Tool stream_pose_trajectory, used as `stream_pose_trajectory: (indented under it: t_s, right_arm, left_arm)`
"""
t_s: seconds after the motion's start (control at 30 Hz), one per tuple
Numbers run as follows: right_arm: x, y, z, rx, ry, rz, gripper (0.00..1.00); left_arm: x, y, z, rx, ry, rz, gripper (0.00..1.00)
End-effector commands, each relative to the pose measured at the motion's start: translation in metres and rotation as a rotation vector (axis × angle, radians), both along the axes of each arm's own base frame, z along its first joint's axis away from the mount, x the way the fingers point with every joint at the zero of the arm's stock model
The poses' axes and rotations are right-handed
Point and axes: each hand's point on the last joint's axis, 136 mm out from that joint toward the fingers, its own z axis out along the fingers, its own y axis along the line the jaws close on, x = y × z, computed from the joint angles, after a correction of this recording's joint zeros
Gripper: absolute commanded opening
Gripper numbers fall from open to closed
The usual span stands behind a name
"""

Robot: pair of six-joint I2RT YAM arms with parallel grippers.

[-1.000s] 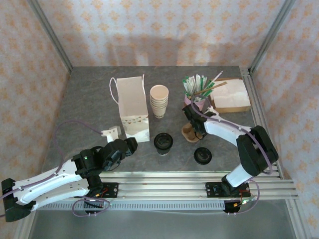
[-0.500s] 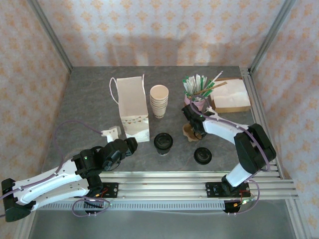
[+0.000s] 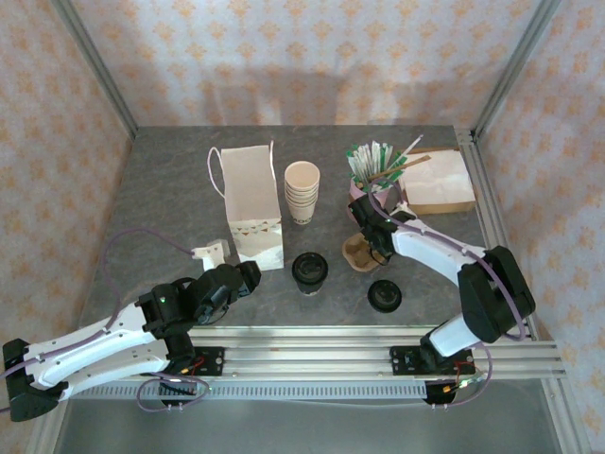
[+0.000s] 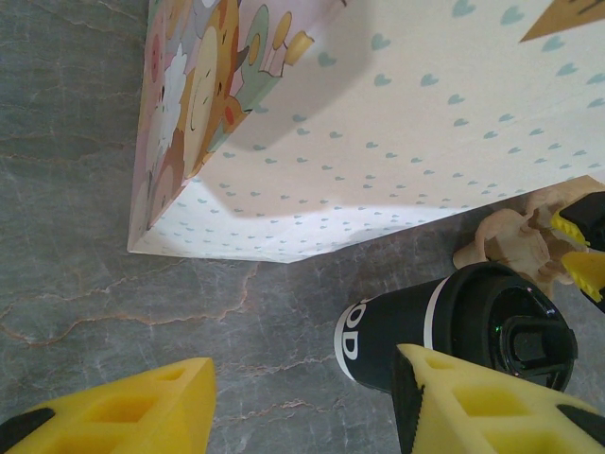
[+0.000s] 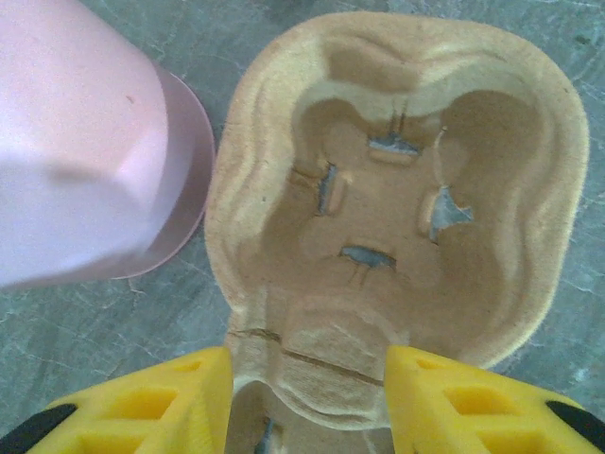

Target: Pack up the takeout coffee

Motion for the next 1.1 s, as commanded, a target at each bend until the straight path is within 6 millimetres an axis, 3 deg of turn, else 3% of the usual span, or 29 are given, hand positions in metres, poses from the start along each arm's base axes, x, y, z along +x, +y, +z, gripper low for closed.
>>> stream_pose_trajectory:
  t_s: [0.0, 1.07]
  right_arm:
    - [-0.005, -0.004, 0.001, -0.017, 0.050, -0.038, 0.46]
    - [0.000, -0.001, -0.015, -0.053, 0.118, -0.067, 0.51]
  left_arm:
    - [0.003, 0.004, 0.008, -0.006, -0.018, 0.024, 0.52]
    - [0.003, 0.005, 0.008, -0.007, -0.022, 0.031, 0.52]
